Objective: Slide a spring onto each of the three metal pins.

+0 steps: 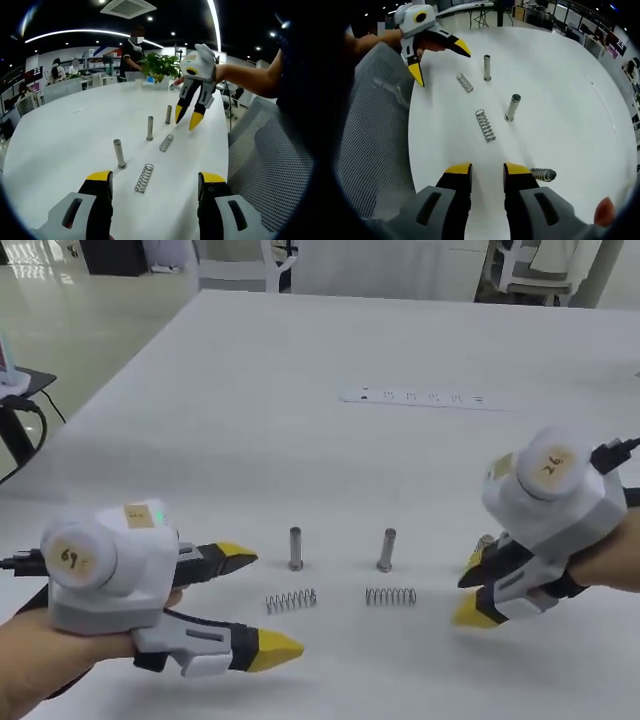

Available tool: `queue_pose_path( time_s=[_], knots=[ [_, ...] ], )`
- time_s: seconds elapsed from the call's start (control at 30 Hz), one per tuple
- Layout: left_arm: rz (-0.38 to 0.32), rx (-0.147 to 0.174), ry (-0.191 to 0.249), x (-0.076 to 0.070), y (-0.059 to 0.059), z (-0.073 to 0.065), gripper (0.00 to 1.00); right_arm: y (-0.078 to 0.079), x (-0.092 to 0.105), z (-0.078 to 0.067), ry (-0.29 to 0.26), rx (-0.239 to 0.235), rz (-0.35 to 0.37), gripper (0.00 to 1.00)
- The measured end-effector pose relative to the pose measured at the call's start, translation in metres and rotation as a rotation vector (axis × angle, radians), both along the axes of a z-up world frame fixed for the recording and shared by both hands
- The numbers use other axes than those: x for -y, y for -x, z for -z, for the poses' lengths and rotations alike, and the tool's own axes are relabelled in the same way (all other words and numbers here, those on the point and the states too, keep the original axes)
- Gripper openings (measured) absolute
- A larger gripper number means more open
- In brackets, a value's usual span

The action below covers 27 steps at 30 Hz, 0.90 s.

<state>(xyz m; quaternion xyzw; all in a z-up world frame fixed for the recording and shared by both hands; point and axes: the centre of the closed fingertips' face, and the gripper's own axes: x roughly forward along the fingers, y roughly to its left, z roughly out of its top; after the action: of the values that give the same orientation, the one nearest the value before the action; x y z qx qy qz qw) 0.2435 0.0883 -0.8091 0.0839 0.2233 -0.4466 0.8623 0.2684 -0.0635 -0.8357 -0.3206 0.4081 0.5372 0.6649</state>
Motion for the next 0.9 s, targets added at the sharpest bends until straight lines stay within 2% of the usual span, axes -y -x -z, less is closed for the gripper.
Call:
queue_pose_path(
  time_s=[0.27,0.57,0.9],
  knots=[
    [-0.002,-0.001,-0.002,-0.001,0.000,0.001,0.65,0.003,-0.018,-0.002,-0.023,0.005,-0.032,0.23],
    [-0.004,-0.001,0.000,-0.001,0.000,0.001,0.65,0.000,-0.035,-0.002,-0.039,0.011,-0.059,0.21],
    [-0.005,-0.003,0.001,-0.001,-0.001,0.002,0.65,-0.007,-0.045,0.009,-0.026,0.007,-0.077,0.18]
  ],
)
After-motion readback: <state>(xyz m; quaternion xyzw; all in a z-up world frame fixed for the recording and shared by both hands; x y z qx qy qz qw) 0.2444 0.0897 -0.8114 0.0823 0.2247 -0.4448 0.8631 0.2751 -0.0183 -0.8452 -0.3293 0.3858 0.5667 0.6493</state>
